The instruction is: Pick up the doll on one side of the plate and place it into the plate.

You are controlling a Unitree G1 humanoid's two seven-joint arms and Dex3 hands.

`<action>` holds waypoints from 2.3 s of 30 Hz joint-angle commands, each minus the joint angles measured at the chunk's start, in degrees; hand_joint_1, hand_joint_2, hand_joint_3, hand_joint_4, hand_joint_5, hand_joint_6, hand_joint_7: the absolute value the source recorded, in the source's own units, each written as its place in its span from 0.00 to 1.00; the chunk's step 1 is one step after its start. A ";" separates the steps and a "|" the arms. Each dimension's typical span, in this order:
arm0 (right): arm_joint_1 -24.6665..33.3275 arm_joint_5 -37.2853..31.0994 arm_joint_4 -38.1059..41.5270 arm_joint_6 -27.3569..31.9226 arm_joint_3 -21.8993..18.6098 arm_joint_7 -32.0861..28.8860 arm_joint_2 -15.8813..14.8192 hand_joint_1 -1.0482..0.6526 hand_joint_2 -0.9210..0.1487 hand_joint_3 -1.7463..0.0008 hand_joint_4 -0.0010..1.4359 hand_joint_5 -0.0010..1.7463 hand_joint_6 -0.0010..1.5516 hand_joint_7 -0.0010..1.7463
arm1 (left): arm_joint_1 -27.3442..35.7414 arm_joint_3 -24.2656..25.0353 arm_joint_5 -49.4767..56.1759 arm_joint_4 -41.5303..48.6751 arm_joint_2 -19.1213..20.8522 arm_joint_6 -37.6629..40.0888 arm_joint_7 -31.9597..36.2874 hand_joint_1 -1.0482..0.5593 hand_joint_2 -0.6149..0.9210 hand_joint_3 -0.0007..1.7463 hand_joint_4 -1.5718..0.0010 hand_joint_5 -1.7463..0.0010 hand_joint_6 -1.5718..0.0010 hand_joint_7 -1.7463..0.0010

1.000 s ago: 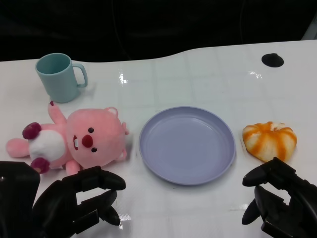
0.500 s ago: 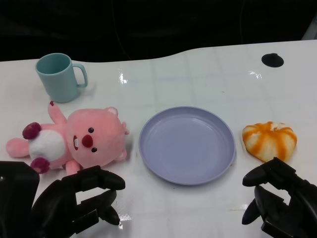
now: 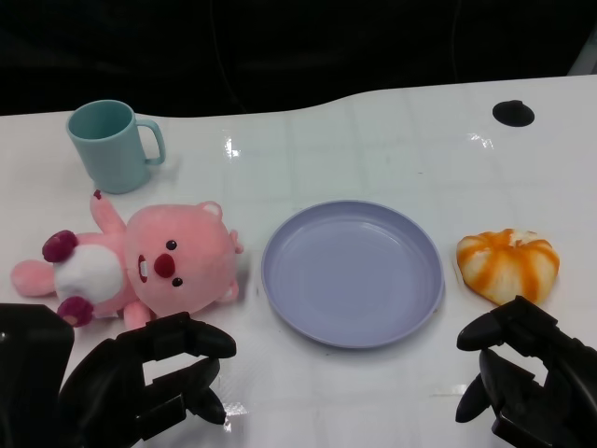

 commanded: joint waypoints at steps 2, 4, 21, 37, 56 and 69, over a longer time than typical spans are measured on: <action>-0.37 0.01 -0.31 -0.70 -0.54 0.15 -0.76 0.49 0.00 0.58 0.32 1.00 0.20 0.98 | -0.02 0.55 0.09 -0.40 0.89 -0.22 0.04 0.35 1.00 0.20 0.64 0.10 0.64 0.32; -0.39 -0.06 -0.32 -0.66 -0.52 0.07 -0.74 0.49 0.00 0.58 0.32 1.00 0.20 0.98 | -0.03 0.70 0.01 -0.27 0.78 -0.44 0.02 0.35 1.00 0.20 0.64 0.10 0.64 0.32; -0.12 0.02 -0.57 -1.07 -0.09 0.14 -0.59 0.49 0.00 0.57 0.32 1.00 0.20 0.98 | 0.96 3.03 -2.28 1.19 -0.65 -7.17 -2.29 0.35 1.00 0.23 0.68 0.19 0.64 0.69; 0.40 0.01 -2.16 -0.32 0.34 -0.03 -0.73 0.48 0.00 0.58 0.33 1.00 0.20 0.99 | 2.86 0.33 8.51 2.92 0.34 -24.79 -1.99 0.35 1.00 0.21 0.73 0.36 0.64 0.82; -0.09 1.57 -2.64 1.59 -0.05 -0.14 -0.19 0.48 0.00 0.58 0.33 1.00 0.20 0.99 | 3.95 -1.06 27.60 1.63 3.59 -41.39 4.18 0.29 1.00 0.06 0.88 0.59 0.73 0.96; -0.26 3.34 -2.43 2.24 -0.85 -0.04 -0.25 0.48 0.00 0.57 0.32 1.00 0.18 0.99 | 2.12 0.26 48.83 -2.64 11.12 -45.33 12.80 0.28 1.00 0.05 0.93 0.66 0.77 1.00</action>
